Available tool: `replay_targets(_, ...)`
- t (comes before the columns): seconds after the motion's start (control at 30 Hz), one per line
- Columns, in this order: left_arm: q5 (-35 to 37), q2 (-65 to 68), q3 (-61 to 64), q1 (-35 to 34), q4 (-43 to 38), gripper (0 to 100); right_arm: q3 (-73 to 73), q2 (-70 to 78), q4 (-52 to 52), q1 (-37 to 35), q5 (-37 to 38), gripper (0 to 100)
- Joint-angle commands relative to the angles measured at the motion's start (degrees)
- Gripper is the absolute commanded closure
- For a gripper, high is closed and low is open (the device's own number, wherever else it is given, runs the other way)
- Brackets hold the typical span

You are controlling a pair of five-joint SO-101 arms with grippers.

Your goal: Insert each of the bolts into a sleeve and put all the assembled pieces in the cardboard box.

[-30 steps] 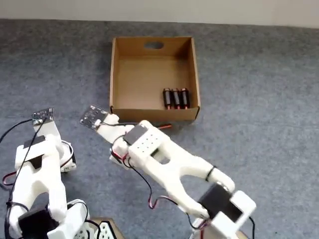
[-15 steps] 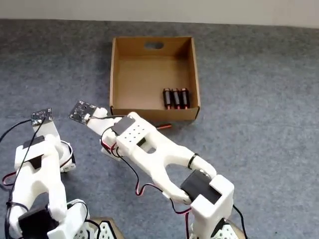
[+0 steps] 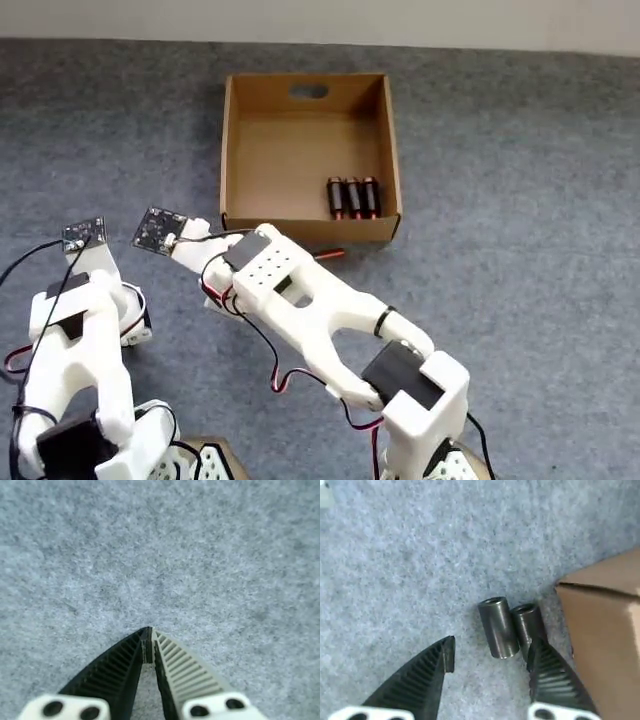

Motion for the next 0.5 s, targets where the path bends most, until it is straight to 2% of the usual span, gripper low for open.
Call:
replay_targets(0.0, 0.62, -0.04, -1.19, -1.63, -0.70, 99, 0.92, -0.22, -0.92, -1.10, 1.14, 77.0)
replay_targets(0.27, 0.62, -0.04, -1.19, -1.54, -0.70, 99, 3.65, -0.31, -2.51, -1.01, 1.14, 77.0)
replay_targets(0.47, 0.62, -0.04, -1.19, -1.54, -0.70, 99, 3.30, -0.75, 0.22, -1.10, 1.14, 77.1)
